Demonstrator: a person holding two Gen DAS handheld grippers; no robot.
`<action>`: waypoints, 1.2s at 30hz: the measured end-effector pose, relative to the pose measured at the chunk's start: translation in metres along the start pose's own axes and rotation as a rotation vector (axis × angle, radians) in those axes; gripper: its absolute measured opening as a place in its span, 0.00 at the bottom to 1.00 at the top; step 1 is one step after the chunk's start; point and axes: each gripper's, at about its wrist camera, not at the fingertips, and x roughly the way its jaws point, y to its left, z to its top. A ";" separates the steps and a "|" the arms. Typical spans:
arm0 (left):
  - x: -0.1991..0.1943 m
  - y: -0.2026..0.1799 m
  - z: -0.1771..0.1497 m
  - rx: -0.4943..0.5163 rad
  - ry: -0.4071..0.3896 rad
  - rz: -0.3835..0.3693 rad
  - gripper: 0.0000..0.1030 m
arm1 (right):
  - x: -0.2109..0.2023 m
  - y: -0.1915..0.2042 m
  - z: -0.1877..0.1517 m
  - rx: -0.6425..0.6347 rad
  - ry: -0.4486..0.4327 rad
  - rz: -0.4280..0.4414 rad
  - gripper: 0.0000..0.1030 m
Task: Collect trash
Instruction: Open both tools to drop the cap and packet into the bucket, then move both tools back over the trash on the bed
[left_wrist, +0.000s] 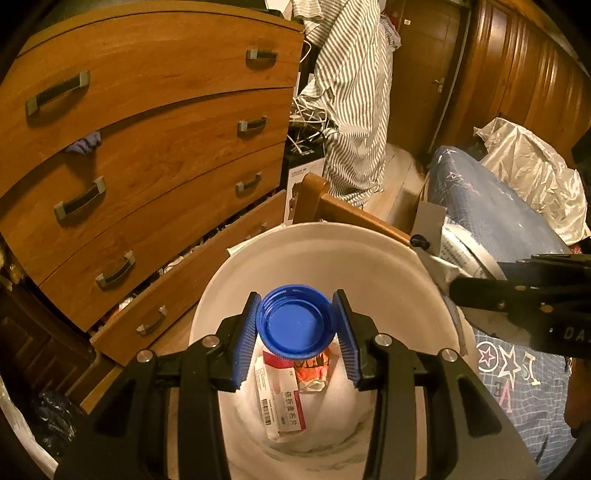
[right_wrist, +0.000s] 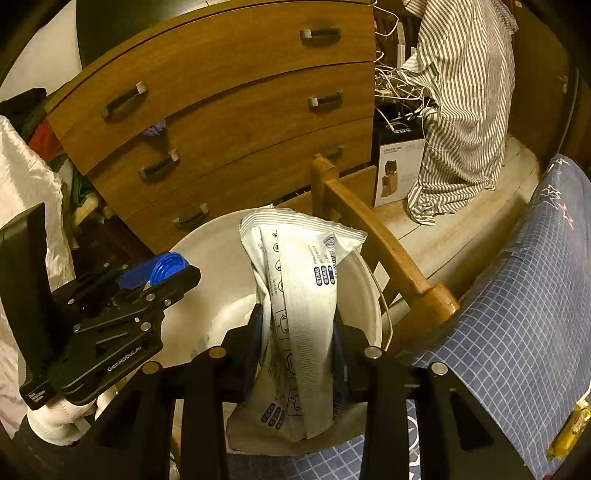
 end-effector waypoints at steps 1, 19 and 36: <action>-0.001 -0.001 0.000 -0.001 -0.005 0.003 0.38 | 0.000 0.000 0.001 -0.004 0.001 0.000 0.35; -0.040 -0.049 -0.012 0.050 -0.063 -0.050 0.68 | -0.115 -0.041 -0.073 0.103 -0.246 0.056 0.63; -0.006 -0.365 -0.171 0.521 0.187 -0.518 0.68 | -0.286 -0.248 -0.503 0.581 -0.326 -0.327 0.63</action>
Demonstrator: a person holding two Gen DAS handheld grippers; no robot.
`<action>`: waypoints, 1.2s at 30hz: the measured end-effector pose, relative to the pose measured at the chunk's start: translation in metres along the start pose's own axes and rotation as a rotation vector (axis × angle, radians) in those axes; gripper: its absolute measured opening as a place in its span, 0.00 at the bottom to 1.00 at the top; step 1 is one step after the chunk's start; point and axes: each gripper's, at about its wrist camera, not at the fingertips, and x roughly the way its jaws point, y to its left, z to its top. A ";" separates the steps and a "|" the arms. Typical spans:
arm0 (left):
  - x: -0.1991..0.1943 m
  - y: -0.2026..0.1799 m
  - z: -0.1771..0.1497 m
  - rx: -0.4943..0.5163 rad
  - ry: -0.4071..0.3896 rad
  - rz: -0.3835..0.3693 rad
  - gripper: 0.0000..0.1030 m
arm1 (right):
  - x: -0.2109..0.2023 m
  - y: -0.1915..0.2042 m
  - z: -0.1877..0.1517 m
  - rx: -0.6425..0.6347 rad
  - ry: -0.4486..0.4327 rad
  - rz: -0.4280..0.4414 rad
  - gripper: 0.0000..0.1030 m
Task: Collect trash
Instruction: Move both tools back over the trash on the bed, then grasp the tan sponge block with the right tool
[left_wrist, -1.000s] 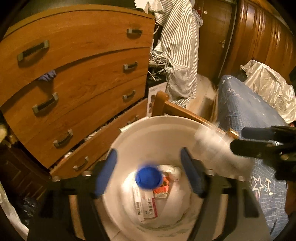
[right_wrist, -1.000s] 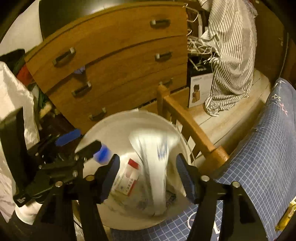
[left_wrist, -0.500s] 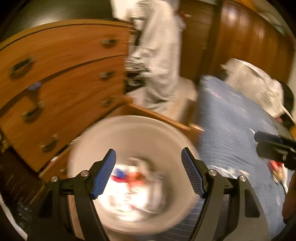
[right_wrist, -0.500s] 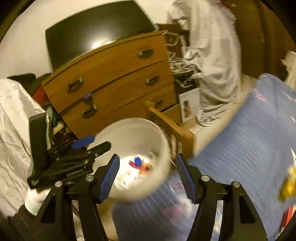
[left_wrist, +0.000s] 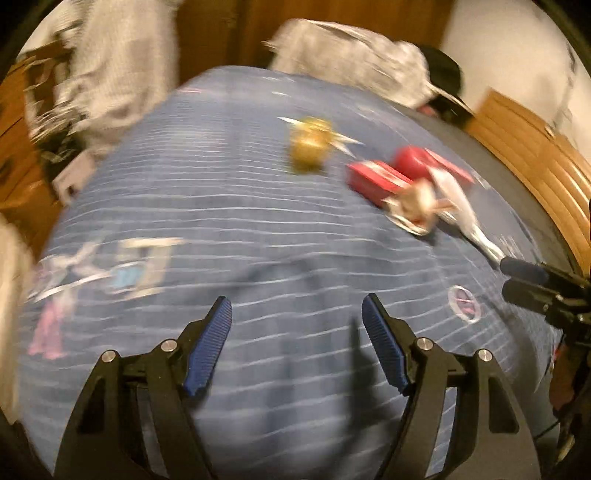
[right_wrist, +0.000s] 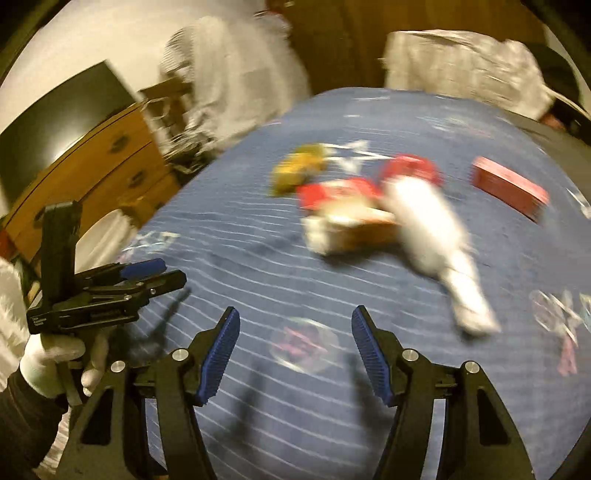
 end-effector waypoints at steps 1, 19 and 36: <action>0.010 -0.017 0.005 0.034 0.010 -0.025 0.68 | -0.004 -0.013 -0.005 0.014 -0.004 -0.005 0.63; 0.089 -0.141 0.061 0.323 0.050 -0.148 0.10 | -0.007 -0.076 -0.033 0.132 -0.042 0.032 0.59; 0.030 -0.096 -0.006 0.324 0.134 -0.416 0.11 | -0.025 -0.071 -0.012 0.115 -0.055 0.123 0.58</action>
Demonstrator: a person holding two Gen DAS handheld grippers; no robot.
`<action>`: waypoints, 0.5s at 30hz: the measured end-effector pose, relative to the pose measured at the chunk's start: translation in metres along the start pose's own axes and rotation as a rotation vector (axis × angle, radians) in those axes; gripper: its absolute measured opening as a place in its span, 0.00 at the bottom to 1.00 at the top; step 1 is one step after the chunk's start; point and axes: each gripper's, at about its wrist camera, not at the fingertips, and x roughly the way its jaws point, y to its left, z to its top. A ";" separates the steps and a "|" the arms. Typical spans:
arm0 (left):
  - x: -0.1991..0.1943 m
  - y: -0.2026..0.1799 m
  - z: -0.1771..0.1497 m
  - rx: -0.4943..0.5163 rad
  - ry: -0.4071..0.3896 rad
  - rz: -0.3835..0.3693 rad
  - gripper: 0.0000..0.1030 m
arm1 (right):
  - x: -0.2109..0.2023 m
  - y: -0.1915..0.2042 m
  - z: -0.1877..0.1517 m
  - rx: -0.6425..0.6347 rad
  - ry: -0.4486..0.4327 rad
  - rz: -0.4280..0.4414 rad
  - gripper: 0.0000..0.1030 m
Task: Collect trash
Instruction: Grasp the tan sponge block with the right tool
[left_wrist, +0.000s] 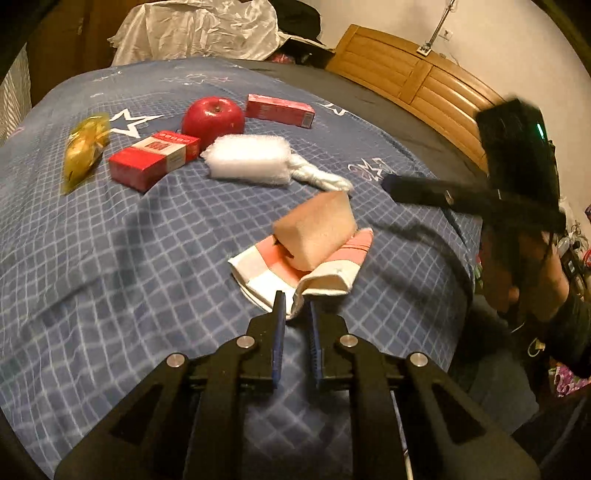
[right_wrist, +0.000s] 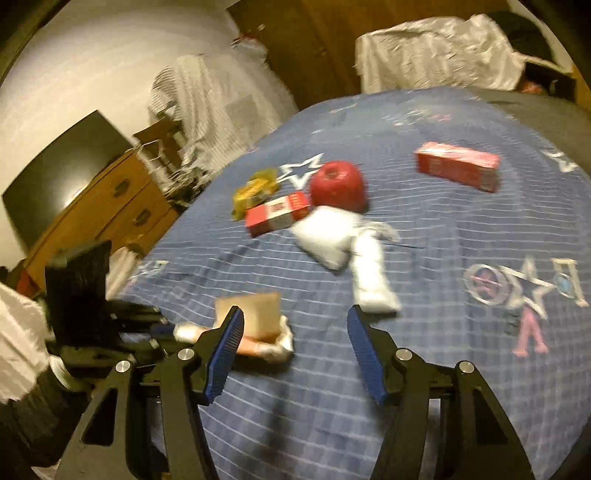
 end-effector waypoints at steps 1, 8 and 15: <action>0.000 -0.001 -0.003 0.005 0.003 0.005 0.11 | 0.009 0.003 0.006 0.008 0.031 0.038 0.58; 0.000 0.005 -0.018 -0.022 0.009 0.020 0.15 | 0.052 0.037 0.007 -0.105 0.136 0.064 0.39; -0.009 0.008 -0.023 -0.036 0.007 0.043 0.16 | -0.017 -0.017 -0.001 0.092 -0.094 -0.103 0.33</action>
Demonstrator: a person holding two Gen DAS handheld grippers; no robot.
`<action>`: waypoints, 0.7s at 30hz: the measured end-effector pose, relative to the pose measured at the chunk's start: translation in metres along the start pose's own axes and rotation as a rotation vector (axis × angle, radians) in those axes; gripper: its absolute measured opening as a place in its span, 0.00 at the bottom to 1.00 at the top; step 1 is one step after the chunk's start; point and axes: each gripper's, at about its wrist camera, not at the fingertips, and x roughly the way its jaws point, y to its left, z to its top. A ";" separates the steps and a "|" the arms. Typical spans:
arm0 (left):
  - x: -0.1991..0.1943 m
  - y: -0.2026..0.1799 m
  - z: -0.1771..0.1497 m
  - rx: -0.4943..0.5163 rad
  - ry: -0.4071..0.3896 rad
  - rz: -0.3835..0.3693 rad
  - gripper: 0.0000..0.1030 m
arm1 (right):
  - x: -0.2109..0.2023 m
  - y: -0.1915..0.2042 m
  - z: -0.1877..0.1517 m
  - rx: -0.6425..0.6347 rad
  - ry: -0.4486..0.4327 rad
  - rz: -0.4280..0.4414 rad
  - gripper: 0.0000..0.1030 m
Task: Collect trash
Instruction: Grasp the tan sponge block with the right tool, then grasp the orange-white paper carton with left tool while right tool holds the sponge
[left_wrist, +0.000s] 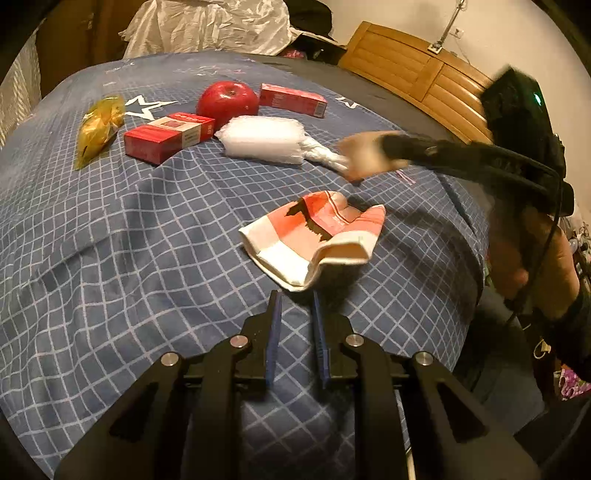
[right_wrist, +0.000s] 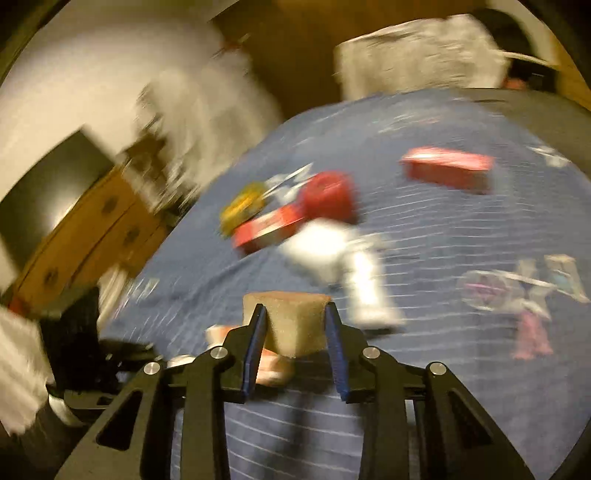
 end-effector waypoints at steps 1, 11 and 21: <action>-0.002 0.000 0.000 0.000 -0.005 0.015 0.16 | -0.010 -0.012 -0.003 0.025 -0.010 -0.044 0.33; -0.045 -0.038 0.022 0.176 -0.159 0.083 0.73 | -0.033 -0.028 -0.050 -0.159 0.171 -0.085 0.53; 0.025 -0.039 0.071 0.325 0.119 -0.001 0.88 | -0.013 -0.009 -0.010 -0.562 0.358 -0.047 0.75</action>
